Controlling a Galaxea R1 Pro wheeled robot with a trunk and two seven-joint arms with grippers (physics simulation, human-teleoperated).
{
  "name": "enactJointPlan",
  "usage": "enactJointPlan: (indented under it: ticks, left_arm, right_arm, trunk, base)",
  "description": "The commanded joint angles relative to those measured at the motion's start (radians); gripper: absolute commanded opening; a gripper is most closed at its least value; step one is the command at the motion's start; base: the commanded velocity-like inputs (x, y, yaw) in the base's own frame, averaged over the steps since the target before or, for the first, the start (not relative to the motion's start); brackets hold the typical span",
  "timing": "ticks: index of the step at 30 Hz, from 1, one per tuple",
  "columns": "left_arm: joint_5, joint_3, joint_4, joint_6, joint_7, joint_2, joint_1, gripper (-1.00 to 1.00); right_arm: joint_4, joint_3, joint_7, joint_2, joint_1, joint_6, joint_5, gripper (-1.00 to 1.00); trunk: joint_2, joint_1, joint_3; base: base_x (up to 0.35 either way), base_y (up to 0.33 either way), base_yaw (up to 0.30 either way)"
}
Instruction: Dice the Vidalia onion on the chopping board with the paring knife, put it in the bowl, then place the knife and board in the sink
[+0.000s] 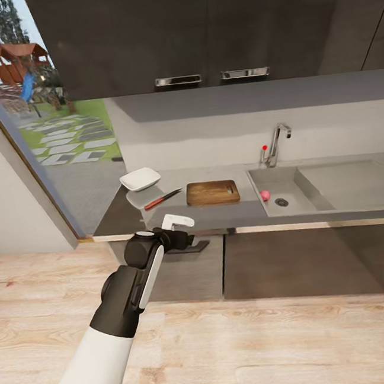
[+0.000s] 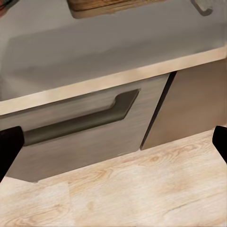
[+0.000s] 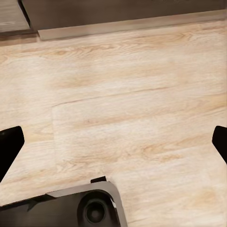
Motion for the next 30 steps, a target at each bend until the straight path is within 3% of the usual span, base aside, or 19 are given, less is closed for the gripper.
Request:
enactJointPlan:
  ticks: [1,13,30]
  left_arm:
    - [0.001,0.000,-0.001,0.005,0.000,0.000,-0.001,1.00]
    - [0.001,-0.001,-0.004,0.004,0.000,0.000,-0.001,1.00]
    - [0.001,-0.002,0.000,0.003,0.000,0.000,-0.001,1.00]
  right_arm:
    - [-0.002,0.006,-0.010,-0.001,0.000,-0.001,0.000,1.00]
    - [-0.002,0.006,-0.010,0.000,0.000,-0.001,0.000,1.00]
    - [-0.001,0.006,-0.010,0.001,0.000,-0.001,0.000,1.00]
  trunk:
    - [-0.002,0.001,-0.002]
    - [-0.002,0.001,-0.002]
    - [-0.002,0.001,-0.002]
  base:
    - [0.124,-0.166,0.000]
    - [0.145,-0.263,0.000]
    - [0.005,-0.316,0.000]
